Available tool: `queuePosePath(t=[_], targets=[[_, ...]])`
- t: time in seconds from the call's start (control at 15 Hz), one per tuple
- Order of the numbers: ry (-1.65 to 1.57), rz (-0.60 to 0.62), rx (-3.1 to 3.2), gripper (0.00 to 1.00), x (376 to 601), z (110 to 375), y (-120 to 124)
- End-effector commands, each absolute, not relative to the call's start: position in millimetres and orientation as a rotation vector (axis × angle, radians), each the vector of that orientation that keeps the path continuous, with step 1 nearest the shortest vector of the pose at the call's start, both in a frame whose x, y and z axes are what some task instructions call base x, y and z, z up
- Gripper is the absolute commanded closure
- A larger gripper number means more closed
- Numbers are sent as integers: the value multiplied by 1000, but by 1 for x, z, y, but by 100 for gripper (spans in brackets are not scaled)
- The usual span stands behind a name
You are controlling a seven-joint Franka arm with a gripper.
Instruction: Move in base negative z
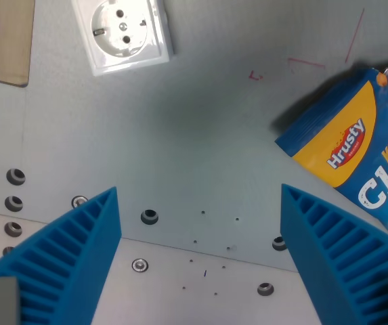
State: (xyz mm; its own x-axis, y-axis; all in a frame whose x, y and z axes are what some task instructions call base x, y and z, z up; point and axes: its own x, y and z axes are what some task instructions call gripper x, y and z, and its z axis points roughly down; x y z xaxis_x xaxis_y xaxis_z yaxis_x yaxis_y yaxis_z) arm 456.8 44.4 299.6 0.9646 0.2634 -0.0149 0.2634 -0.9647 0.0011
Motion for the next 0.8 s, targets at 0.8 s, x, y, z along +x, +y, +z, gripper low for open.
queuePosePath(t=[0.8], targets=[[417,-15,3110,0,461,242,45]])
